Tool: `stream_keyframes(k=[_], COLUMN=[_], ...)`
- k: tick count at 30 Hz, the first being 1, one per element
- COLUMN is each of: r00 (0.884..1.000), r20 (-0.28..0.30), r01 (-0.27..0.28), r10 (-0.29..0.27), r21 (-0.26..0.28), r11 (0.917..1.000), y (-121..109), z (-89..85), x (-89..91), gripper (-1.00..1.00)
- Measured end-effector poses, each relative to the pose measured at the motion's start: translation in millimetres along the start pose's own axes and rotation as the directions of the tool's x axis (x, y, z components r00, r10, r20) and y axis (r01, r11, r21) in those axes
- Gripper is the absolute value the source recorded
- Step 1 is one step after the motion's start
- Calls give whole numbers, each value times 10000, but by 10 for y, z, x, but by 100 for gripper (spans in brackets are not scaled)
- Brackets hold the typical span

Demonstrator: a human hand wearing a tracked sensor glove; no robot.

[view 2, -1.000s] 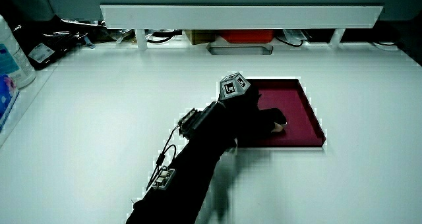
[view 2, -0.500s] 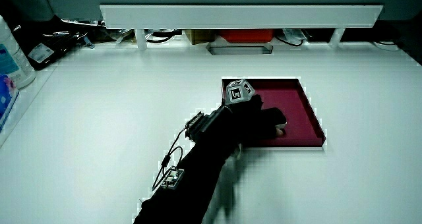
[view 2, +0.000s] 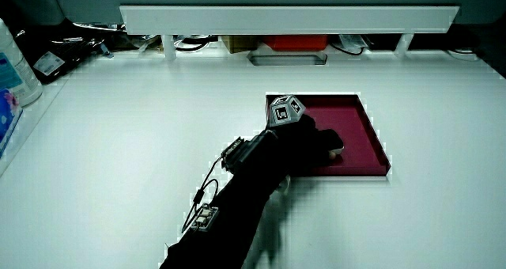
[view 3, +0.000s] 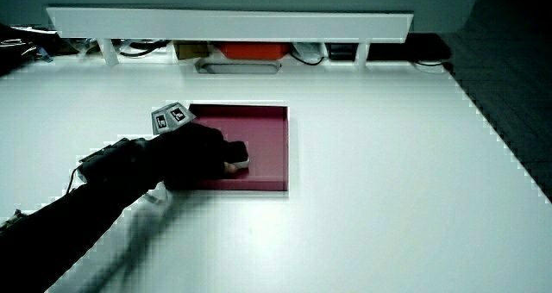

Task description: Pick eraser

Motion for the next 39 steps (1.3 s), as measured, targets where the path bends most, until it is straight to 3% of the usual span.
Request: stream_keyframes(k=[10,17,22,31,34,37,38,39], r00=[9999,9997,9989,9929,9870,9857,9852,9895], r20=[-42,-49,-141,-546,-732,-795,-720,-2], r01=[157,256,449,1106,1504,1570,1634,1438], r10=[-157,-255,-442,-1061,-1429,-1485,-1556,-1444], r21=[100,279,535,858,1113,1139,1198,950], r11=[9998,9993,9976,9902,9823,9810,9793,9850], y=[-2,-24,-111,-449,-580,-730,-776,-767], z=[3,62,237,598,702,804,824,784], x=[15,10,61,161,167,220,227,160], gripper=[100,100,100,100,100,100,100,100])
